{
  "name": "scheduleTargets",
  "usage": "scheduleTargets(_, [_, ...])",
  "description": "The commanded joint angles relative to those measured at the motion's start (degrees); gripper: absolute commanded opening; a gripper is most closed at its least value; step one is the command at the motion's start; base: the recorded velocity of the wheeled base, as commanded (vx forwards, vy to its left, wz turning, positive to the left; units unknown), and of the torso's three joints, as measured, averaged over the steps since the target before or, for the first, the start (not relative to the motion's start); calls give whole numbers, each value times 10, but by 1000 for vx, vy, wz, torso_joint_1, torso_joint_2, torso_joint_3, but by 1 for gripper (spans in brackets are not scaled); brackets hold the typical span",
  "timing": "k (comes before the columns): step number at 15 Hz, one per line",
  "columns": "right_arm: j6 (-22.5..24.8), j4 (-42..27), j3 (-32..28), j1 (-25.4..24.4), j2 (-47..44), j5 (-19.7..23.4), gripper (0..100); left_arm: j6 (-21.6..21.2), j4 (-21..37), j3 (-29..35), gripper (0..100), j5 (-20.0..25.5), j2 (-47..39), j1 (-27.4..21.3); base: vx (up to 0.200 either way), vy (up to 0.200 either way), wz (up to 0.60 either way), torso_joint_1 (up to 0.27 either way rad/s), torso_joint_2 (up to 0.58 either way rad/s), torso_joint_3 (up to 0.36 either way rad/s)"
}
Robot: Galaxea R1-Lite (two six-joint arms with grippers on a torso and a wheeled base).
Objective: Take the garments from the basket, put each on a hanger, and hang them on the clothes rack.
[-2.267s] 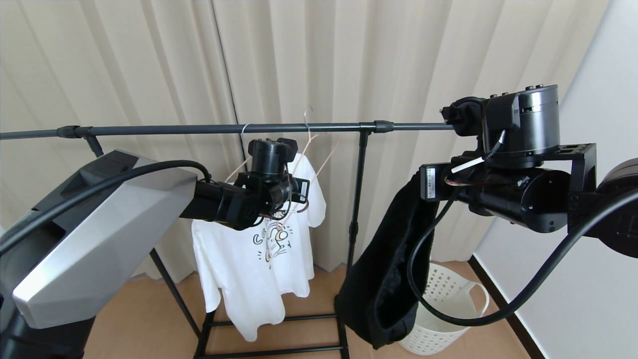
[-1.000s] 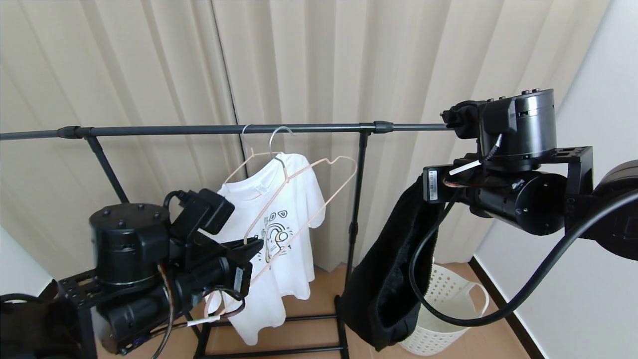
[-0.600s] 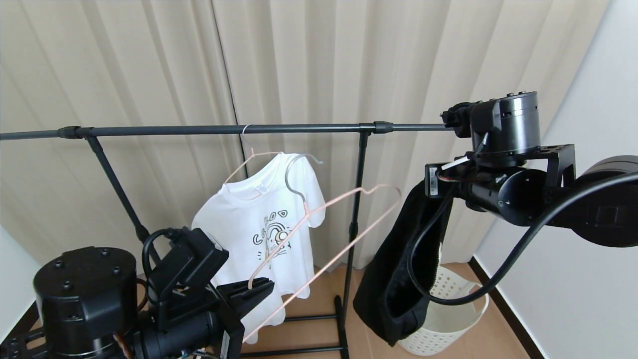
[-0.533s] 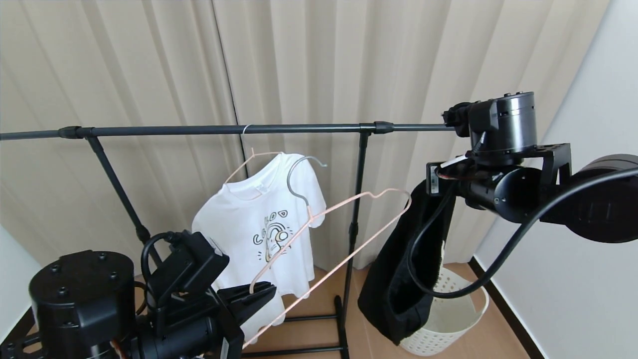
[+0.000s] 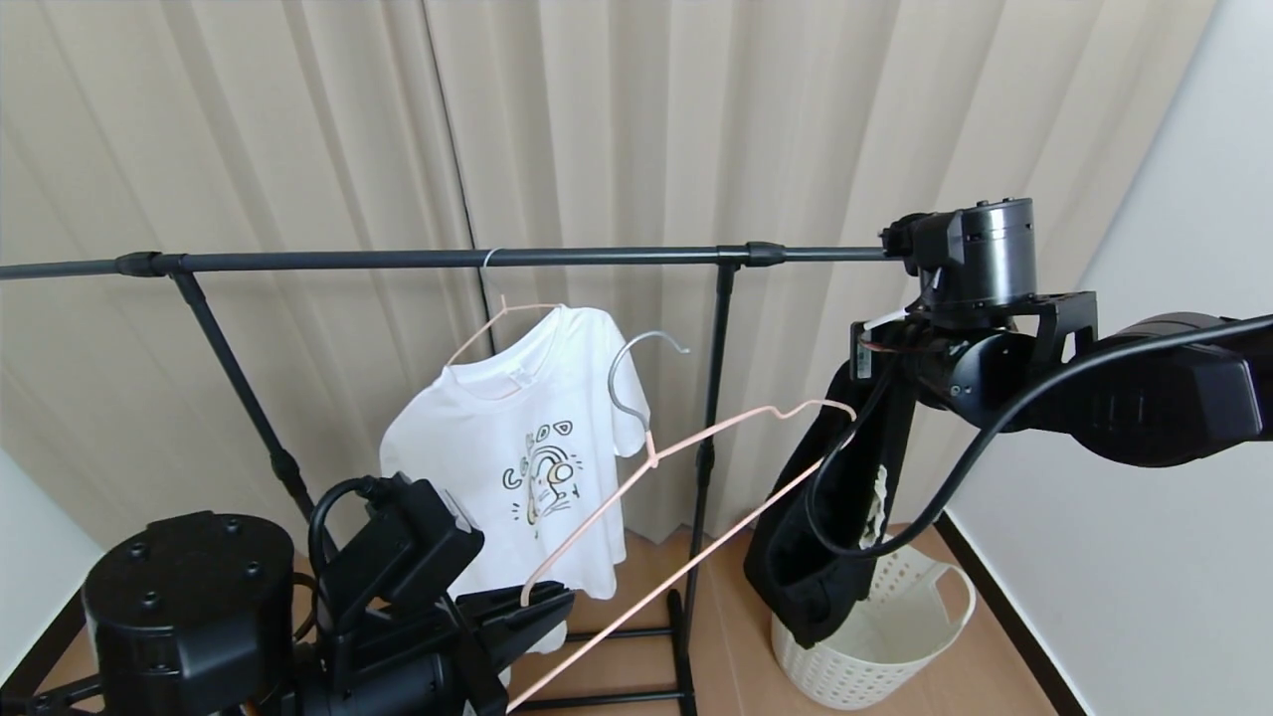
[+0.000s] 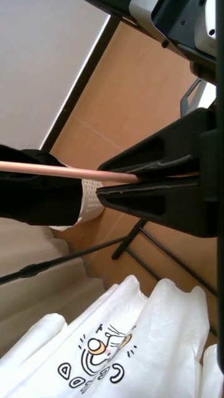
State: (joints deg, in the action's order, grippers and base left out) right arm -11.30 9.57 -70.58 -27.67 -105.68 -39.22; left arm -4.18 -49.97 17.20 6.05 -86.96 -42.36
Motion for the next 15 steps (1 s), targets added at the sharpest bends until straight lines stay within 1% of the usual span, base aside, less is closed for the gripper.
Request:
scheduleTargets(1, [0, 0, 2, -1, -1, 0, 0, 1, 0, 13, 0, -2, -22, -7, 0, 0, 0, 0, 0, 0])
scheduleTargets(3, [0, 0, 3, -4, 1, -1, 0, 2, 0, 24, 0, -2, -39, -9, 0, 0, 0, 0, 0, 0])
scheduleTargets(5, [0, 0, 6, -12, 3, -18, 0, 2, -2, 49, 0, -8, -65, -9, 0, 0, 0, 0, 0, 0])
scheduleTargets(8, [0, 0, 14, -27, 11, -20, 0, 4, -2, 85, 0, -42, -98, -9, 0, 0, 0, 0, 0, 0])
scheduleTargets(10, [0, 0, 23, -38, 16, -22, 0, 13, -2, 103, 0, -49, -109, -8, 0, 0, 0, 0, 0, 0])
scheduleTargets(11, [0, 0, 26, -47, 20, -31, 0, 22, -2, 113, 0, -51, -115, -8, 0, 0, 0, 0, 0, 0])
scheduleTargets(15, [0, 0, 52, -76, 34, -41, 0, 23, -3, 121, 0, -56, -121, -9, 0, 0, 0, 0, 0, 0])
